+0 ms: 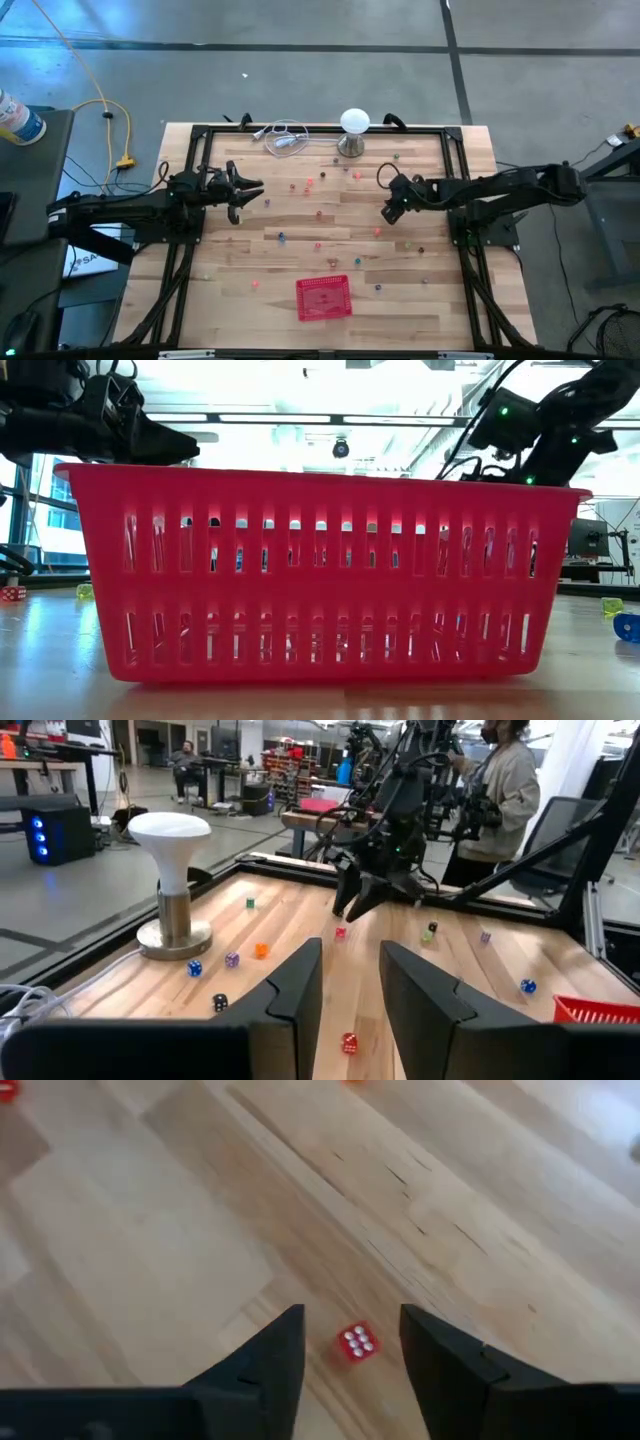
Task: Pick & Place Dice
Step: Put the red dice into the red bin
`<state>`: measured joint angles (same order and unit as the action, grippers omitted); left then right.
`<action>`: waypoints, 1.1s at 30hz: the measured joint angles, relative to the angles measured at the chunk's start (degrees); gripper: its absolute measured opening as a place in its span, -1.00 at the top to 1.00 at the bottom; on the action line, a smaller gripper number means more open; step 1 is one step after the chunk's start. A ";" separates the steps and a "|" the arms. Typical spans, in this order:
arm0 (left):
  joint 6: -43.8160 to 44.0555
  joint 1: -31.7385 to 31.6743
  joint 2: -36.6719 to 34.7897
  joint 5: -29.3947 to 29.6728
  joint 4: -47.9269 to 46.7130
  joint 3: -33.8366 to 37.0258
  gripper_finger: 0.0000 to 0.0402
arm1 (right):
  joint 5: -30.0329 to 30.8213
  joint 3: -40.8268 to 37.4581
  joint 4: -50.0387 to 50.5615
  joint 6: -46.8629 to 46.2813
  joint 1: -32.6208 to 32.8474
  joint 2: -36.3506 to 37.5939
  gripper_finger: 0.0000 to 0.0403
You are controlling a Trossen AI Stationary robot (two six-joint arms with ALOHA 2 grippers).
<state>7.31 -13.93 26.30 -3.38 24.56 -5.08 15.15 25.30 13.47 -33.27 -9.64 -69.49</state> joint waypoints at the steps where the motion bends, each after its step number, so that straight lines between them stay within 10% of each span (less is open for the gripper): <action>1: 0.00 0.00 0.00 0.00 0.00 0.00 0.51 | -0.57 0.00 -0.06 -0.14 -0.69 -0.59 0.14; 23: 0.22 0.00 0.00 -0.07 1.31 0.00 0.51 | -3.60 0.17 -2.26 3.82 -3.20 -8.25 -0.14; 33: -3.60 -0.04 0.00 0.33 1.25 0.00 0.51 | -3.39 0.13 -2.21 4.95 -3.24 -8.31 0.30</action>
<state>3.71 -13.98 26.30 -3.05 25.80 -5.08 11.76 25.43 11.27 -28.32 -12.88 -77.80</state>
